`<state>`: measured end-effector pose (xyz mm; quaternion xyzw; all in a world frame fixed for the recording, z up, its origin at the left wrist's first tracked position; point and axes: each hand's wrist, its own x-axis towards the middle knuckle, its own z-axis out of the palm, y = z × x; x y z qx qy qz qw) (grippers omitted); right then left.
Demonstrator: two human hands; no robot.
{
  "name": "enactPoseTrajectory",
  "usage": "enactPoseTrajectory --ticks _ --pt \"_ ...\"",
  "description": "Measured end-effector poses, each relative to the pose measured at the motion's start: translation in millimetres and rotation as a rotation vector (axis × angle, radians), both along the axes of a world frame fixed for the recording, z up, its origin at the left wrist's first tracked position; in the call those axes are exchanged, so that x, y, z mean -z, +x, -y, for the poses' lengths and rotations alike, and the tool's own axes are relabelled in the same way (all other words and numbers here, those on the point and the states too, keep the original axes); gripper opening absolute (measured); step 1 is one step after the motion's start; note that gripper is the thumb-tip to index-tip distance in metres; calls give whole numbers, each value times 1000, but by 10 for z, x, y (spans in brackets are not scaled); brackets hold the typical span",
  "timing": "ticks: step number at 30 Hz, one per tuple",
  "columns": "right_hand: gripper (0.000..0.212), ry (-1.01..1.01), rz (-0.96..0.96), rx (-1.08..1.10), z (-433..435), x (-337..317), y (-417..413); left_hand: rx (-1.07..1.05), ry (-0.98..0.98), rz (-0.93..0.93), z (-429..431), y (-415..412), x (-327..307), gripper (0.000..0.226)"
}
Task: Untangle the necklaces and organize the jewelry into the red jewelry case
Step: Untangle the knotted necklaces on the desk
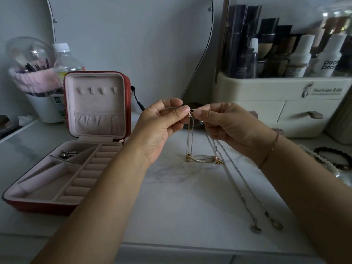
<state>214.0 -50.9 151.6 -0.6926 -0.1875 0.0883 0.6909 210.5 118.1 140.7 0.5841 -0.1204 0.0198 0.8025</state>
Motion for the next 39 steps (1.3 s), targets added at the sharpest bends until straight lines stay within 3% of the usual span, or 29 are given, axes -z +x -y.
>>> enactPoseTrajectory --ticks 8,24,28,33,39 --pt "11 75 2 32 32 14 49 70 232 -114 -4 -28 20 23" --pt "12 83 7 50 60 -15 47 15 107 -51 -25 -2 8 16" --pt "14 84 1 47 54 -11 53 -3 117 -67 -24 3 1 6" --pt "9 73 15 25 42 4 54 -4 162 -50 -35 -1 3 23" --pt "33 -35 80 26 29 19 37 114 318 -21 -9 -47 29 42"
